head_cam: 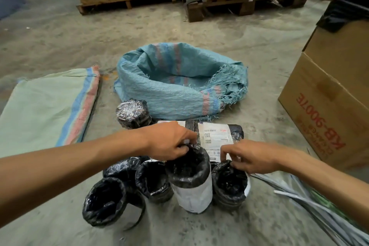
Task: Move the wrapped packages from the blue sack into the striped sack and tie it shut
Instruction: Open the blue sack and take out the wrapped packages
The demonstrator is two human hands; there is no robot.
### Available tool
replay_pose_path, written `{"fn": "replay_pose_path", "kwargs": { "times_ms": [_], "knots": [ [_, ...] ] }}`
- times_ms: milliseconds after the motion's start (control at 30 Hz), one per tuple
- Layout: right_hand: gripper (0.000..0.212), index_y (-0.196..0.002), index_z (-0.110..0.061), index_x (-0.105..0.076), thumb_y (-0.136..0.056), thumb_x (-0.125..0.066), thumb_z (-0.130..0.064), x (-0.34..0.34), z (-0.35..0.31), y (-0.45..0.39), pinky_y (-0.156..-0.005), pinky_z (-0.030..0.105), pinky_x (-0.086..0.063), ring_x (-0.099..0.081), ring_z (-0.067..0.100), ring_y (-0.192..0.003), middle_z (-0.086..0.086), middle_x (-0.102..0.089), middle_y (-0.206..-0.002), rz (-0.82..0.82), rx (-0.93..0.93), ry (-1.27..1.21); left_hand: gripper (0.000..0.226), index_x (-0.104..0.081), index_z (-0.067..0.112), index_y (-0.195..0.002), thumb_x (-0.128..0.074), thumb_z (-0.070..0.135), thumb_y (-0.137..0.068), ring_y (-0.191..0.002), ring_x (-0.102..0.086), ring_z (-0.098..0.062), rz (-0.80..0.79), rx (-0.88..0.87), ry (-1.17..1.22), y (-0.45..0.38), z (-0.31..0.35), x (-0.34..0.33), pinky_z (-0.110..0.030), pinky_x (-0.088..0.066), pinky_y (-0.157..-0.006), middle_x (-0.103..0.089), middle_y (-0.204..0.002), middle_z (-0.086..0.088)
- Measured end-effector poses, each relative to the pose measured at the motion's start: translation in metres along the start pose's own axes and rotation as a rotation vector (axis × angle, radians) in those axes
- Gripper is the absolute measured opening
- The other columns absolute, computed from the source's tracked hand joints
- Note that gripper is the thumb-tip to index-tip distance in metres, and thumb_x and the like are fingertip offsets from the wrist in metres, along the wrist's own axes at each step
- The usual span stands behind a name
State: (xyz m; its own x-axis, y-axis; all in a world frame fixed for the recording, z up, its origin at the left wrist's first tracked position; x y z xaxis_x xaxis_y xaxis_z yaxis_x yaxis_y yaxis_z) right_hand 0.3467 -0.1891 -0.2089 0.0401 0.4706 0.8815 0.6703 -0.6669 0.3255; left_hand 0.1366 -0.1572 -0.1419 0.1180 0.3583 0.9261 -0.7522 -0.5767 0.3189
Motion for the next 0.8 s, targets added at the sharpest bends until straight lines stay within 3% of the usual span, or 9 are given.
{"fn": "replay_pose_path", "kwargs": {
  "times_ms": [100,233,367,533,667,733,800],
  "knots": [
    [0.023,-0.12,-0.025,-0.051,-0.098,-0.049,-0.019,-0.007,-0.003,-0.003,-0.073,0.029,-0.041,-0.047,0.007,-0.075,-0.013,-0.05,-0.08,-0.015,-0.028,0.001,0.019,-0.056,0.023,-0.11,-0.053,0.023,-0.092,-0.089,-0.058,-0.025,-0.066,0.025,-0.077,0.002,-0.001,-0.017,-0.03,-0.045,-0.073,-0.065,-0.095,-0.001],
    [0.023,-0.118,-0.026,-0.053,-0.096,-0.051,-0.019,-0.009,0.0,-0.006,-0.073,0.024,-0.035,-0.044,0.006,-0.078,-0.021,-0.044,-0.077,0.042,-0.037,-0.031,0.014,-0.057,0.016,-0.099,-0.055,0.021,-0.086,-0.087,-0.059,-0.032,-0.098,0.018,-0.166,0.008,-0.002,-0.035,-0.031,-0.041,-0.066,-0.064,-0.089,-0.008],
    [0.02,-0.116,-0.028,-0.054,-0.096,-0.054,-0.025,-0.008,-0.004,-0.012,-0.078,0.029,-0.042,-0.046,0.006,-0.082,-0.02,-0.048,-0.083,0.011,-0.037,-0.045,0.02,-0.055,0.013,-0.105,-0.053,0.026,-0.089,-0.093,-0.06,-0.036,-0.009,0.1,-0.236,0.006,-0.004,-0.043,-0.034,-0.042,-0.067,-0.063,-0.1,-0.014],
    [0.018,-0.112,-0.029,-0.056,-0.095,-0.057,-0.026,-0.006,-0.001,-0.019,-0.064,0.012,-0.034,-0.046,-0.011,-0.069,-0.023,-0.051,-0.08,-0.011,-0.031,-0.08,0.029,-0.051,0.013,-0.111,-0.049,0.028,-0.086,-0.092,-0.062,-0.038,0.14,0.184,-0.3,0.006,-0.002,-0.049,-0.035,-0.039,-0.064,-0.063,-0.1,-0.014],
    [0.018,-0.112,-0.028,-0.059,-0.096,-0.058,-0.035,0.001,0.0,-0.021,-0.061,0.008,-0.035,-0.047,-0.013,-0.065,-0.02,-0.056,-0.084,-0.048,-0.022,-0.087,0.032,-0.052,0.019,-0.107,-0.051,0.037,-0.081,-0.085,-0.062,-0.035,0.127,0.223,-0.193,0.011,0.002,-0.055,-0.033,-0.041,-0.065,-0.063,-0.089,-0.01],
    [0.02,-0.112,-0.028,-0.06,-0.096,-0.058,-0.039,0.005,0.002,-0.022,-0.063,0.011,-0.035,-0.047,-0.011,-0.067,-0.02,-0.056,-0.085,-0.043,-0.028,-0.089,0.032,-0.053,0.025,-0.102,-0.052,0.045,-0.077,-0.08,-0.059,-0.03,0.046,0.264,-0.05,0.011,0.001,-0.055,-0.033,-0.046,-0.069,-0.059,-0.081,-0.002],
    [0.018,-0.109,-0.028,-0.061,-0.095,-0.058,-0.04,0.011,0.006,-0.024,-0.067,0.018,-0.039,-0.05,-0.009,-0.069,-0.02,-0.058,-0.084,-0.011,-0.029,-0.094,0.035,-0.053,0.031,-0.1,-0.049,0.053,-0.073,-0.083,-0.059,-0.025,-0.028,0.305,0.054,0.009,-0.004,-0.053,-0.033,-0.05,-0.074,-0.064,-0.086,0.004]
  ]
}}
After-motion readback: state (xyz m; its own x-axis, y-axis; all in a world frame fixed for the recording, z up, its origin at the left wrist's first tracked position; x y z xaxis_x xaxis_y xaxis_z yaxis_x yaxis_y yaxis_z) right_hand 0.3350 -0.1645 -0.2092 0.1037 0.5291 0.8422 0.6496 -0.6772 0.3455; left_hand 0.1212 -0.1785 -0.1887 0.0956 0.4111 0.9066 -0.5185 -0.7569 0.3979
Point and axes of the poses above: each hand's wrist, its own y-axis away from the middle knuckle, its own x-axis out of the back of the hand, z = x × y, the point moved 3 cm from there along -y, towards the middle knuckle
